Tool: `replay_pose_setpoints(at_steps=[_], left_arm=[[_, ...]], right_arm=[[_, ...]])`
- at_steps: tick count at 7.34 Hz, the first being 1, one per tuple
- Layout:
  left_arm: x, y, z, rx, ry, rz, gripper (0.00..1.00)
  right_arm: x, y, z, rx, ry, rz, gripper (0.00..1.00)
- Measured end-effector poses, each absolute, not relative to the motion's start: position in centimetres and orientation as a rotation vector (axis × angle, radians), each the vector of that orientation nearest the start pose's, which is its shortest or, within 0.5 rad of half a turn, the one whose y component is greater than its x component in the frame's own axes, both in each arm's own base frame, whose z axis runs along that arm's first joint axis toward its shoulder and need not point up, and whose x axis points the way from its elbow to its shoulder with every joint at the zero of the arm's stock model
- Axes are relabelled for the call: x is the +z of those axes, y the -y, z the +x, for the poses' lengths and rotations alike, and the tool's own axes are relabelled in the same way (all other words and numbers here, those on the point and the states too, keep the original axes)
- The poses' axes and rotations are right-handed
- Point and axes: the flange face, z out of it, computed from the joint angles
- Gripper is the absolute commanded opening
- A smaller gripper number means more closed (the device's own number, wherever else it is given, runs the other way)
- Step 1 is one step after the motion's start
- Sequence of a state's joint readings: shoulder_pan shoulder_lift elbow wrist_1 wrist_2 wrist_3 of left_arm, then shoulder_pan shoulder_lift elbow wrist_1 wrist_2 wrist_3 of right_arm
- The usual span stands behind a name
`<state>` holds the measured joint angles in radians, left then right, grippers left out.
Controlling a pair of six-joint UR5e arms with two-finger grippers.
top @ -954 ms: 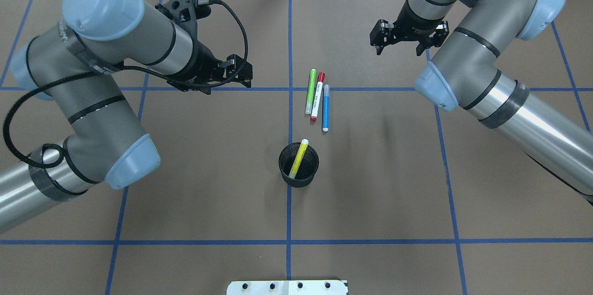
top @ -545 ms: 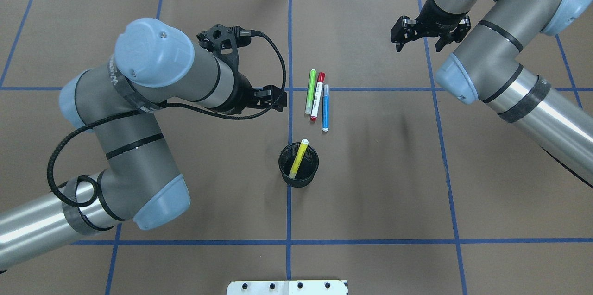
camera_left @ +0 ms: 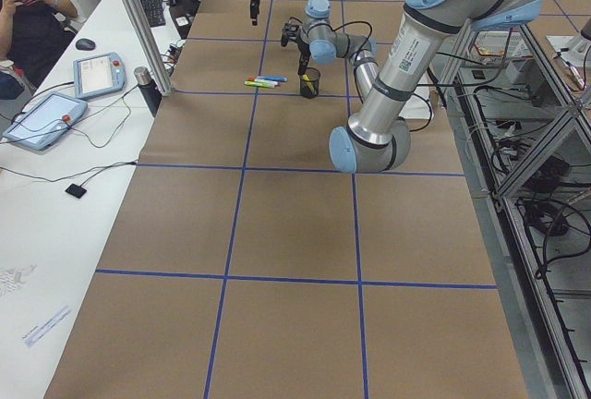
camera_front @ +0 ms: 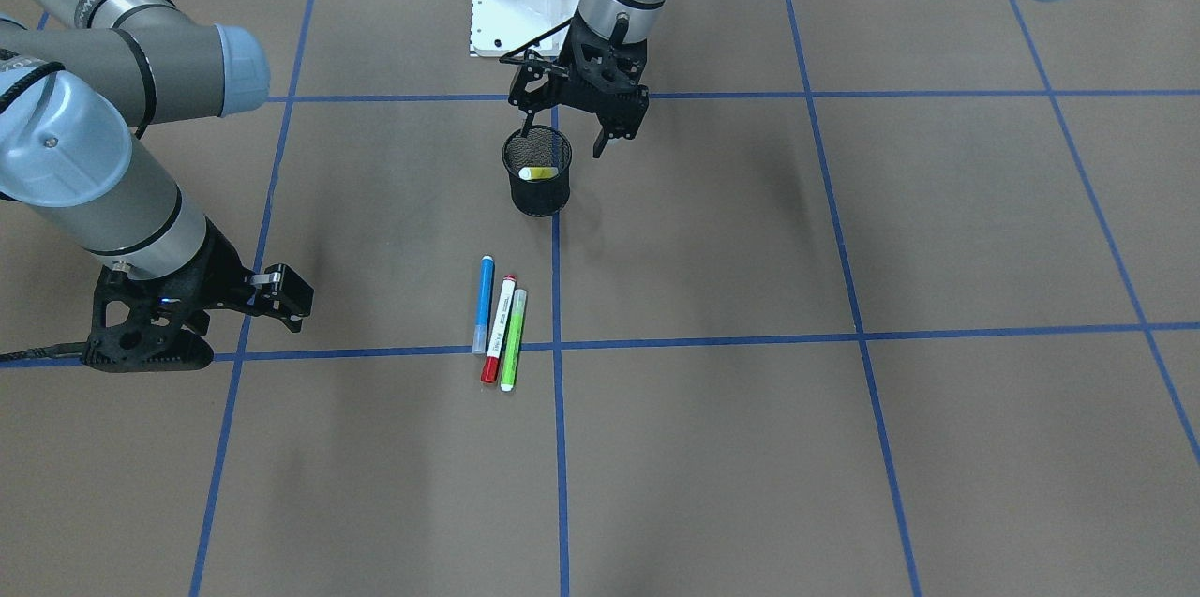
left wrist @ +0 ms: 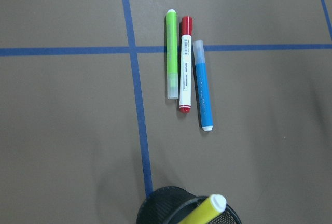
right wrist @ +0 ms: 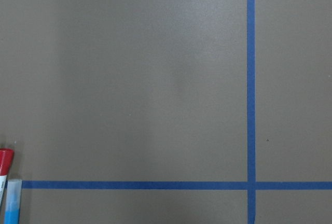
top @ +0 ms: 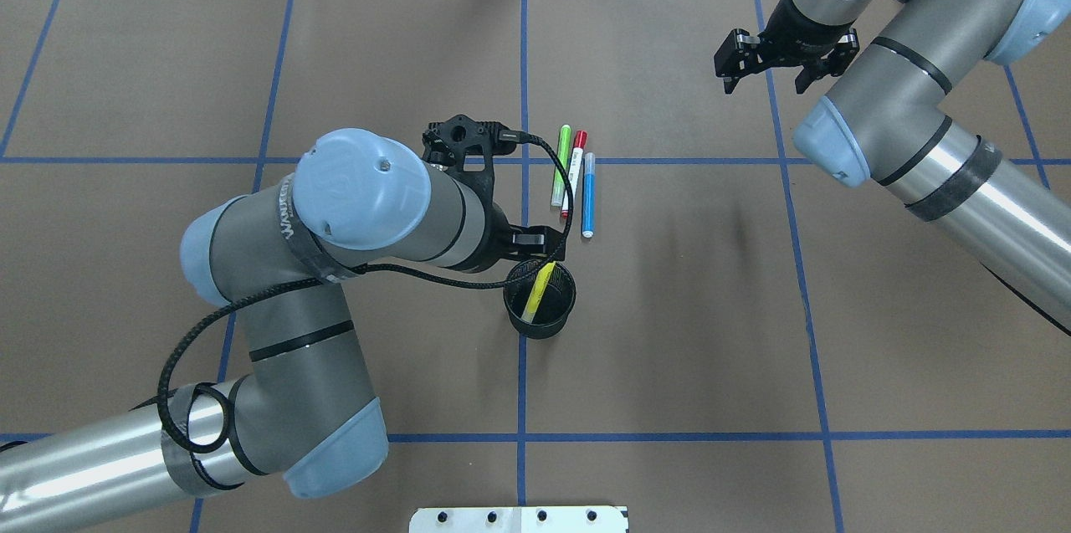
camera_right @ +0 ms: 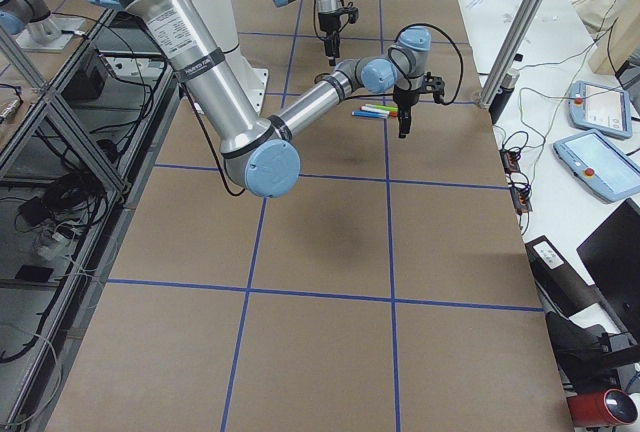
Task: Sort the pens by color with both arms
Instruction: 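Raise the right gripper away while the left gripper moves over the cup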
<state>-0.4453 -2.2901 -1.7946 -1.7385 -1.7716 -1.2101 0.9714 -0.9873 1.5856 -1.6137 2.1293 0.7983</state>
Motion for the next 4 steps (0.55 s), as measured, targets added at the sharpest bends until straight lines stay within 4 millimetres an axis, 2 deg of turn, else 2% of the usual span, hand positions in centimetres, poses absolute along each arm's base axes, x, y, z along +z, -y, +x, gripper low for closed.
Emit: replay_pose_setpoints(at_steps=[2,4], left_arm=[[8.5,37.7,54.8,0.027,-1.041,0.281,0.89],[7.5,38.6,56.5,0.008,-1.000,0.298,0.87]], right_arm=[[31.9,62.2,-30.4,0.036,0.764,0.072,0.98],[33.4,63.1,-28.0,0.029,0.766,0.077,0.98]])
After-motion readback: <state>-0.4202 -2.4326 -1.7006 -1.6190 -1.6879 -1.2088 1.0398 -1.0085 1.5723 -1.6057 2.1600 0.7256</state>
